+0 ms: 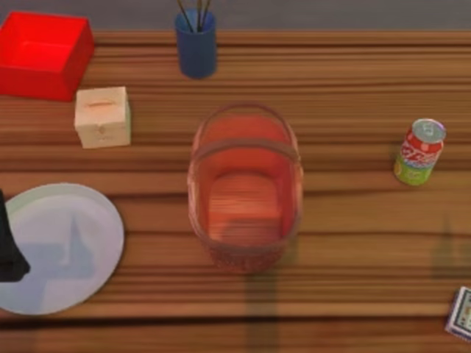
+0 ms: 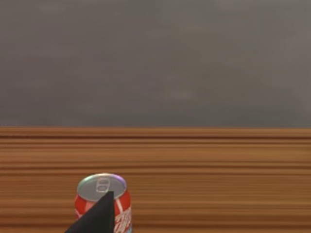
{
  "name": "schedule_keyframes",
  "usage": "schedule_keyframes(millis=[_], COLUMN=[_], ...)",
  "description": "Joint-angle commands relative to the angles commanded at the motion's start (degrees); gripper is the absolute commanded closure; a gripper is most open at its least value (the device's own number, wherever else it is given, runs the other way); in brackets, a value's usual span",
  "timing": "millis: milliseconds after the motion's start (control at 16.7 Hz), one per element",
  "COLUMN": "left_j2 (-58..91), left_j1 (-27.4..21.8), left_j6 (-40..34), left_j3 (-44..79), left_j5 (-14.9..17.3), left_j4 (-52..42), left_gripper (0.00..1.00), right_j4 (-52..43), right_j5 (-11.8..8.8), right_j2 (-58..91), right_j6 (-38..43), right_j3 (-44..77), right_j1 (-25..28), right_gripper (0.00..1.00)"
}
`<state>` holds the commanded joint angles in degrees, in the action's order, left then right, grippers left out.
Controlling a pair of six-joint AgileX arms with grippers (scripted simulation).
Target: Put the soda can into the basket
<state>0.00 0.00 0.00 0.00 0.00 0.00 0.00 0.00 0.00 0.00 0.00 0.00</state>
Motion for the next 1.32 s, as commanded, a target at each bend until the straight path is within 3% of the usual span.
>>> schedule_keyframes(millis=[240,540,1320], left_j2=[0.0,0.0,0.0], left_j1=[0.0,0.0,0.0], left_j6=[0.0,0.0,0.0], left_j3=[0.0,0.0,0.0], left_j5=[0.0,0.0,0.0], left_j4=[0.0,0.0,0.0], left_gripper=[0.0,0.0,0.0], right_j4=[-1.6,-12.9,-53.2], right_j5=[-0.1,-0.1,0.1], right_j2=[1.7,16.6,95.7], right_j6=[-0.6,-5.2,-24.3], right_j3=[1.6,15.1,85.1], right_j1=[0.3,1.7,7.5], right_gripper=[0.0,0.0,0.0])
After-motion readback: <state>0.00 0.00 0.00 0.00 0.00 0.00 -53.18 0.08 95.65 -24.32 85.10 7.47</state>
